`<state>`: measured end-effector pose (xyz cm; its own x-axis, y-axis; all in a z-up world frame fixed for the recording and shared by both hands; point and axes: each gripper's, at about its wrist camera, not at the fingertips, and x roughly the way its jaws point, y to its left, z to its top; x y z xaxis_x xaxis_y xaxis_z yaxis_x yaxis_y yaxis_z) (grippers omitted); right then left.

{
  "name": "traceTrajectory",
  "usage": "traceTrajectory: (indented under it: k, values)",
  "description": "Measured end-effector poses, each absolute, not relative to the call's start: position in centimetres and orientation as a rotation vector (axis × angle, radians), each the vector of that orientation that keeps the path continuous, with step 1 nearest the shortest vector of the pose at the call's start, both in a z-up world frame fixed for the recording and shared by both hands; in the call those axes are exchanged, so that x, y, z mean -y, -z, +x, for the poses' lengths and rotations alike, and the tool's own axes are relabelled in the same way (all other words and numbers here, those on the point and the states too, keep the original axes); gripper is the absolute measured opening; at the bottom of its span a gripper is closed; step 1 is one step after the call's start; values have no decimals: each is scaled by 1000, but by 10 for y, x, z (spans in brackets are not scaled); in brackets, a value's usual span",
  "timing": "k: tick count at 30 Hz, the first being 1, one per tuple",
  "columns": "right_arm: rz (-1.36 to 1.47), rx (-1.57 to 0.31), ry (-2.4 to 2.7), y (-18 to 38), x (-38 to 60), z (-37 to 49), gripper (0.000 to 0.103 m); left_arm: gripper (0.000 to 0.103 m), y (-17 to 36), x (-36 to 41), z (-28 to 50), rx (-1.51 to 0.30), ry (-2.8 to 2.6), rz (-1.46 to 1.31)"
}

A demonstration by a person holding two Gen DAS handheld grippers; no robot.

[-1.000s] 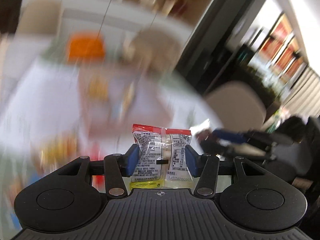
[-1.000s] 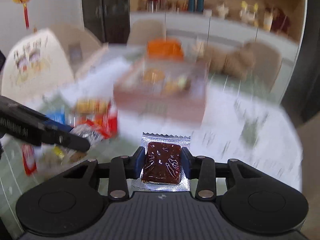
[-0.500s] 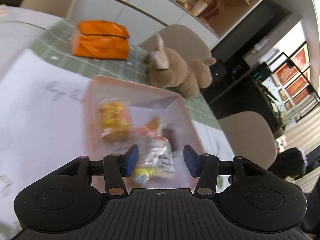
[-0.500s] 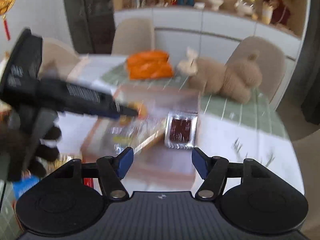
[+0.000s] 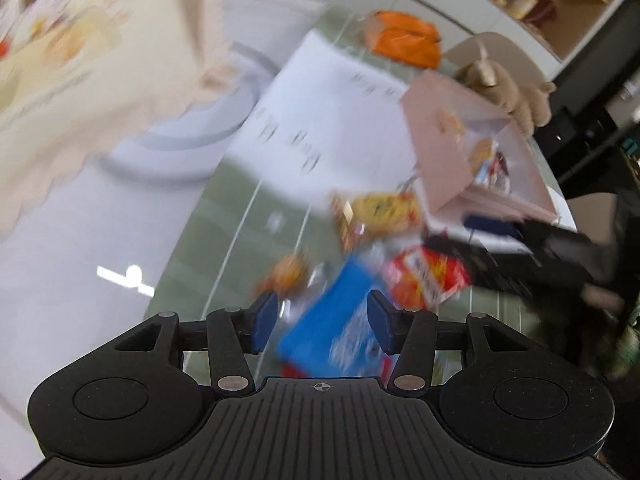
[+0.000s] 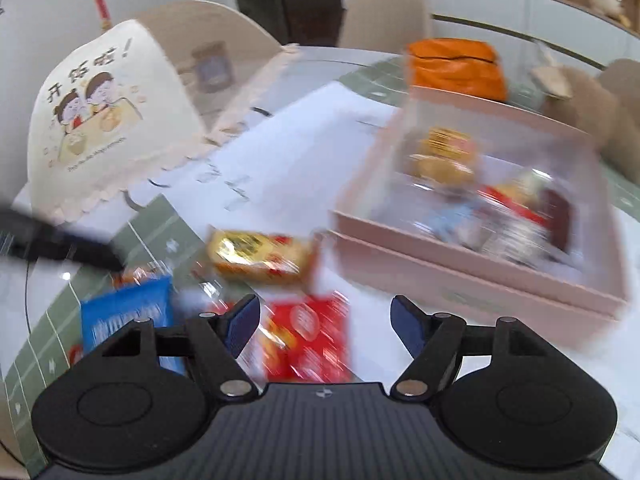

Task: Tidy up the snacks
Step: 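Grasp the blue seaweed bag with the right tool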

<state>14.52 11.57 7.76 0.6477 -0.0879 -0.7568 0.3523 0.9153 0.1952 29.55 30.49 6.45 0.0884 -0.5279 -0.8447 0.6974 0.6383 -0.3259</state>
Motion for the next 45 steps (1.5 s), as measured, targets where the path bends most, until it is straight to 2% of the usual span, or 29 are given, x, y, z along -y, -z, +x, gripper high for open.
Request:
traceTrajectory:
  k: [5, 19, 24, 28, 32, 35, 37, 45]
  values:
    - [281, -886, 253, -57, -133, 161, 70, 54, -44, -322, 275, -1244, 920, 122]
    - [225, -936, 461, -65, -127, 15, 70, 52, -34, -234, 197, -1242, 1332, 151]
    - [289, -861, 480, -81, -130, -2, 73, 52, -54, -237, 226, -1087, 1207, 237]
    - [360, -824, 385, -84, -146, 17, 80, 52, -64, -218, 262, -925, 1121, 352]
    - [301, -857, 301, -73, -176, 50, 81, 52, -49, -186, 289, -933, 1104, 504]
    - [156, -897, 338, -62, -194, 62, 83, 52, -38, -179, 295, -972, 1130, 555]
    - [118, -916, 358, -57, -193, 57, 83, 55, -37, -176, 294, -967, 1142, 588]
    - [325, -888, 520, -51, -144, 2, 85, 69, -26, -153, 280, -911, 1116, 668]
